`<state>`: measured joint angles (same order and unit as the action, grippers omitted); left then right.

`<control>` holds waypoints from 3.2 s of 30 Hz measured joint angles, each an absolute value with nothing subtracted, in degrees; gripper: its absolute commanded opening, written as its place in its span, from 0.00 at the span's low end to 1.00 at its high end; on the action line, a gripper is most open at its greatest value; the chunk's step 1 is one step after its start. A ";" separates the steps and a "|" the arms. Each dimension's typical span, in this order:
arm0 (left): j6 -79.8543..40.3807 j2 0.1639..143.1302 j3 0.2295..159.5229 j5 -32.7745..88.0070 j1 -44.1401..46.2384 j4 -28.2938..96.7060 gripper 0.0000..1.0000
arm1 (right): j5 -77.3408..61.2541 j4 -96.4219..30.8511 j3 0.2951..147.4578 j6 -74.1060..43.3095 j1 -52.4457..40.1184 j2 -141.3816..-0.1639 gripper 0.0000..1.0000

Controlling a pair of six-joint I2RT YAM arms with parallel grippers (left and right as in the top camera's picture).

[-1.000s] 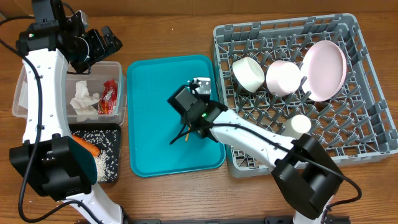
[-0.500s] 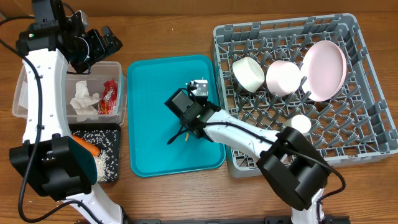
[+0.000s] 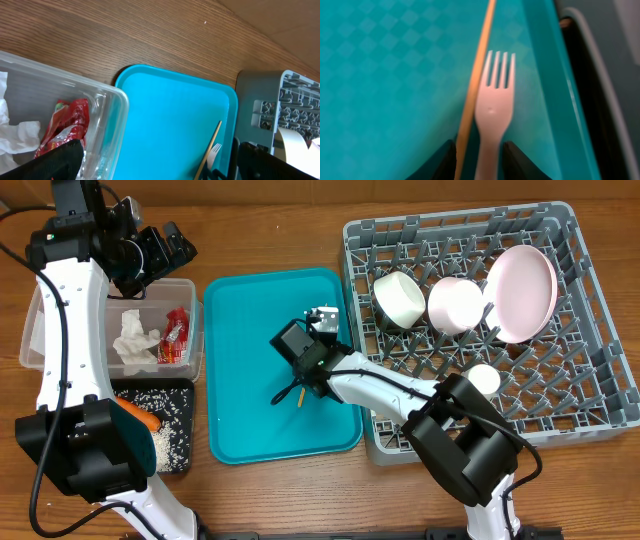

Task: Sort waste into correct bins and load items into the dishwasher
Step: 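Lower the right gripper and grasp the white fork's handle, then carry the fork to the rack and insert it upright with the right gripper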

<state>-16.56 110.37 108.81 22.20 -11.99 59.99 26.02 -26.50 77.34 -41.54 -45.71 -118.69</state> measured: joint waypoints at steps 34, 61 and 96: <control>-16.56 110.37 108.81 22.20 -11.99 59.99 1.00 | 20.82 -30.92 77.34 -51.33 -45.08 -118.74 0.27; -16.56 110.37 108.81 22.20 -11.99 59.99 1.00 | 19.40 -31.73 77.60 -52.31 -44.99 -118.63 0.04; -16.58 110.37 108.81 22.04 -11.99 59.99 1.00 | 8.29 -49.01 77.60 -29.95 -44.62 -89.23 0.04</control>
